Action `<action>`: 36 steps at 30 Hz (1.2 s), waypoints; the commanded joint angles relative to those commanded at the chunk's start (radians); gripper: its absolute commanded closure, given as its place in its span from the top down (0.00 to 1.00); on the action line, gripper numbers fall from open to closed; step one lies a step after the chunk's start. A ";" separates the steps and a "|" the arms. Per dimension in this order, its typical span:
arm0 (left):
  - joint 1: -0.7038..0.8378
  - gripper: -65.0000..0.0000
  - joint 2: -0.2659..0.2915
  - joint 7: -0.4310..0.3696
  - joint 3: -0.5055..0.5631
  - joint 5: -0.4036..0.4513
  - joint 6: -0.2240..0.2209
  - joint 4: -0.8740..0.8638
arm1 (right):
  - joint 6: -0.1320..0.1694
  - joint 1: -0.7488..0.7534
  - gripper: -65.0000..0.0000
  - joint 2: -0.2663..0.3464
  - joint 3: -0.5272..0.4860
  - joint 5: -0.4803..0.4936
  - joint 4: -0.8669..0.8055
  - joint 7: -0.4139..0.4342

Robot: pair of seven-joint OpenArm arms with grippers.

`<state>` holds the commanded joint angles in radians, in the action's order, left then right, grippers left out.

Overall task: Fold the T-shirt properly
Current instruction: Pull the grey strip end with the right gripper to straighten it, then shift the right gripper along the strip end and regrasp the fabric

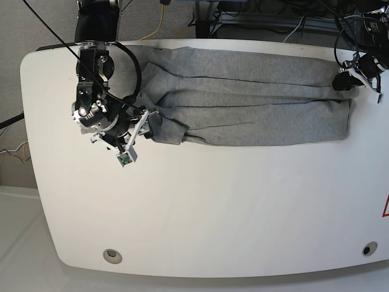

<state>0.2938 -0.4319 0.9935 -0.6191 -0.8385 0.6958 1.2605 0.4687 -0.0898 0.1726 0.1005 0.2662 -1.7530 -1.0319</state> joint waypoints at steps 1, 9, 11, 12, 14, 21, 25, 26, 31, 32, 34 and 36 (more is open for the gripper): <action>0.000 0.17 0.000 0.000 0.000 0.000 0.000 0.000 | 0.000 0.000 0.47 0.006 0.003 0.002 -0.006 -0.002; 0.000 0.17 0.000 0.000 0.000 0.000 0.000 0.000 | 0.000 0.005 0.47 0.021 0.005 0.003 -0.021 -0.002; 0.000 0.17 0.000 0.000 0.000 0.000 0.000 0.000 | 0.000 0.009 0.47 0.021 0.003 0.003 -0.020 -0.002; 0.000 0.17 0.000 0.000 0.000 0.000 0.000 0.000 | 0.000 0.012 0.47 0.018 0.002 0.003 -0.020 -0.002; 0.000 0.17 0.000 0.000 0.000 0.000 0.000 0.000 | 0.000 0.026 0.47 0.015 0.002 0.003 -0.018 -0.002; 0.000 0.17 0.000 0.000 0.000 0.000 0.000 0.000 | 0.000 0.051 0.47 -0.011 0.000 0.003 -0.018 -0.002; 0.000 0.17 0.000 0.000 0.000 0.000 0.000 0.000 | 0.000 0.051 0.47 -0.017 -0.002 0.003 -0.018 -0.002; -0.002 0.17 0.000 0.000 0.000 0.000 0.000 0.000 | 0.000 0.051 0.47 -0.017 -0.002 0.003 -0.018 -0.002; -0.002 0.17 0.000 0.000 0.000 0.000 0.000 0.000 | 0.000 0.046 0.47 -0.041 -0.002 -0.005 -0.017 -0.002; -0.002 0.17 0.000 0.000 0.000 0.000 0.000 0.000 | 0.000 0.044 0.47 -0.041 -0.002 -0.005 -0.017 -0.002; -0.002 0.17 0.000 0.000 0.000 0.000 0.000 0.000 | 0.000 0.044 0.47 -0.043 -0.003 -0.005 -0.017 -0.002; -0.002 0.17 0.000 0.000 0.000 0.000 0.000 0.000 | 0.000 0.035 0.47 -0.043 -0.003 -0.005 -0.017 -0.002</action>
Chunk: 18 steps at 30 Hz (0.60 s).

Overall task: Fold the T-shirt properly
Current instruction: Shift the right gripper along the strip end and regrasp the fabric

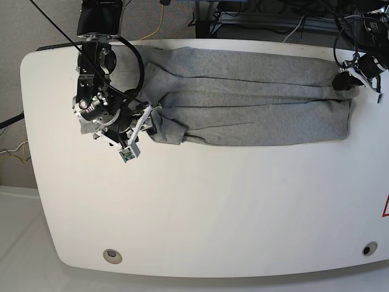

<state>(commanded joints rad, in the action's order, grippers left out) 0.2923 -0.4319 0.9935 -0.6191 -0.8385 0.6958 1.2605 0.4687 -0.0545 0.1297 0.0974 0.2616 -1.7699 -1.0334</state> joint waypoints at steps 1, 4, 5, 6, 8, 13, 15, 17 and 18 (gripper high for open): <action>0.000 0.17 0.000 0.000 0.000 0.000 0.000 0.000 | 0.000 -0.006 0.47 0.000 0.000 0.002 0.000 0.000; 0.000 0.17 0.000 0.000 0.000 0.000 0.000 0.000 | 0.002 -0.018 0.47 0.000 0.000 0.005 0.023 0.000; 0.000 0.17 0.000 0.000 0.000 0.000 0.000 0.000 | 0.002 -0.021 0.47 0.000 0.000 0.008 0.038 0.000; 0.002 0.17 0.000 0.000 0.000 0.000 0.000 0.000 | 0.002 -0.034 0.47 0.000 0.000 0.008 0.054 0.000; 0.002 0.17 0.000 0.000 0.000 0.000 0.000 0.000 | 0.002 -0.049 0.47 0.000 0.000 0.008 0.080 0.000; 0.002 0.17 0.000 0.000 0.000 0.000 0.000 0.000 | 0.020 -0.071 0.46 -0.002 0.000 0.008 0.120 0.005; 0.002 0.17 0.000 0.000 0.000 0.000 0.000 0.000 | 0.031 -0.074 0.46 -0.002 0.000 0.008 0.120 0.005; 0.002 0.17 0.000 0.000 0.000 0.000 0.000 0.000 | 0.035 -0.074 0.46 -0.002 0.000 0.008 0.120 0.005; 0.002 0.17 0.000 0.000 0.000 0.000 0.000 0.000 | 0.035 -0.074 0.46 -0.003 0.000 0.008 0.120 0.005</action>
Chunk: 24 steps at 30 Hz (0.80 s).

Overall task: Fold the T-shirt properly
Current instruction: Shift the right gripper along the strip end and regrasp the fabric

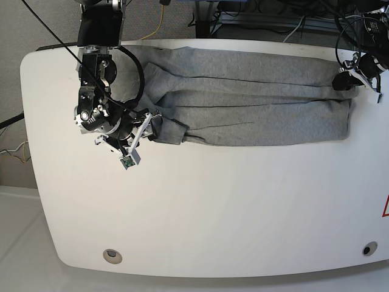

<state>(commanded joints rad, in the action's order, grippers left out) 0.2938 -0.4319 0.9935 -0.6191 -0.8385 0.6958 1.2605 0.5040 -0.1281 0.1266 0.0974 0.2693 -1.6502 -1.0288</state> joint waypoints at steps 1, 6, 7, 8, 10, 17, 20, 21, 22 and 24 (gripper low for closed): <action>0.000 0.17 0.000 0.000 0.000 0.000 0.000 0.000 | 0.000 0.000 0.46 0.000 0.000 0.000 0.000 0.000; 0.000 0.17 0.000 0.000 0.000 0.000 0.000 -0.002 | 0.000 0.000 0.46 -0.020 0.000 -0.008 0.000 0.000; 0.000 0.17 0.000 0.000 0.000 0.000 0.000 -0.002 | 0.000 0.000 0.46 -0.023 0.000 -0.009 0.000 0.000; 0.000 0.17 0.000 0.000 0.000 0.000 0.000 -0.002 | 0.000 0.000 0.46 -0.028 0.000 -0.009 0.000 0.000; 0.000 0.17 0.000 0.000 0.000 0.000 0.000 -0.002 | 0.000 0.003 0.46 -0.031 0.000 -0.009 0.000 0.000; 0.000 0.17 0.002 0.000 0.000 0.000 0.000 0.000 | 0.000 0.008 0.46 -0.048 -0.003 -0.009 0.000 0.000; 0.000 0.17 0.002 0.000 0.000 0.000 0.000 0.000 | 0.000 0.008 0.46 -0.046 -0.032 -0.009 0.000 0.000; 0.000 0.17 0.002 0.000 0.000 0.000 0.000 -0.002 | 0.000 0.008 0.46 -0.046 -0.041 -0.009 0.000 0.000; 0.000 0.17 0.002 0.000 0.000 0.000 0.000 -0.002 | -0.003 0.008 0.46 -0.044 -0.054 -0.011 0.000 0.000; 0.000 0.17 0.002 0.000 0.000 0.000 0.000 -0.002 | -0.005 0.008 0.46 -0.044 -0.069 -0.011 0.000 0.000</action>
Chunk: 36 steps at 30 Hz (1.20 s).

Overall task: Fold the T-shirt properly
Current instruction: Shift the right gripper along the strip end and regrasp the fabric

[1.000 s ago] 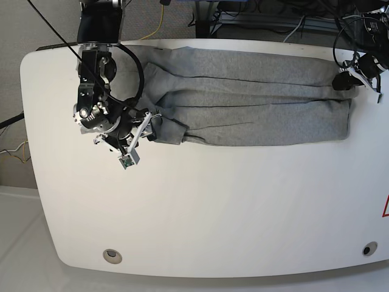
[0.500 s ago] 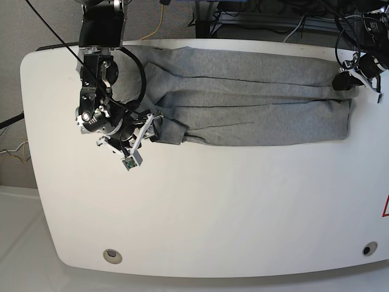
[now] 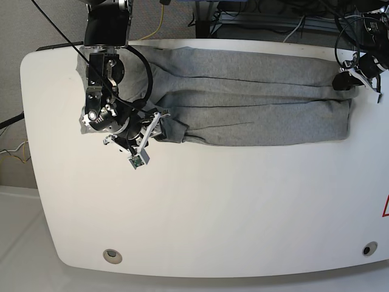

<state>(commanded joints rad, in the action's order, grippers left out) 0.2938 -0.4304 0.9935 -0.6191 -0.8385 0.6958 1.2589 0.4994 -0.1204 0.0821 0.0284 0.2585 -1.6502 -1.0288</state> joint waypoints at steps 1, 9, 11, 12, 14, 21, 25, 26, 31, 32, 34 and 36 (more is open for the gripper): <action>0.000 0.17 0.000 0.000 0.000 0.000 0.000 0.000 | -0.002 0.000 0.46 0.000 -0.005 0.000 0.000 0.000; 0.000 0.17 0.000 0.000 0.000 0.000 0.000 0.000 | -0.002 0.021 0.45 0.000 -0.017 0.000 0.002 0.003; 0.002 0.17 0.000 0.000 0.000 0.000 0.000 0.000 | -0.002 0.025 0.41 0.000 -0.017 0.000 0.002 0.011; 0.002 0.17 0.000 0.000 0.000 0.000 0.000 -0.002 | -0.002 0.026 0.40 0.002 -0.017 0.000 0.002 0.015; 0.002 0.17 0.000 0.000 0.000 0.000 0.000 -0.002 | -0.002 0.028 0.34 0.003 -0.017 0.000 0.002 0.023; 0.002 0.17 0.000 0.000 0.000 0.000 0.000 -0.002 | -0.003 0.037 0.09 0.005 -0.017 0.000 0.002 0.025; 0.002 0.17 0.000 0.000 0.000 0.000 0.000 -0.002 | -0.003 0.040 0.06 0.005 -0.017 0.000 0.002 0.025; 0.002 0.17 0.000 0.000 0.000 0.000 0.000 -0.002 | -0.003 0.040 0.06 0.005 -0.017 0.000 0.002 0.025; 0.002 0.17 0.000 0.000 0.000 0.002 0.000 -0.002 | -0.003 0.040 0.06 0.005 -0.017 0.000 0.002 0.023; 0.002 0.17 0.000 0.000 0.000 0.002 0.000 -0.003 | -0.003 0.040 0.06 0.005 -0.017 0.000 0.002 0.023; 0.002 0.17 0.000 0.000 0.000 0.002 0.000 -0.003 | -0.003 0.041 0.06 0.005 -0.017 0.000 0.000 0.021; 0.002 0.17 0.000 0.000 0.000 0.002 0.000 -0.003 | -0.003 0.041 0.06 0.005 -0.018 0.000 0.000 0.021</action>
<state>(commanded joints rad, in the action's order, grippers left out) 0.2954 -0.4304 0.9935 -0.6191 -0.8370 0.6958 1.2559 0.4964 -0.0790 0.0867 0.0100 0.2585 -1.6502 -1.0073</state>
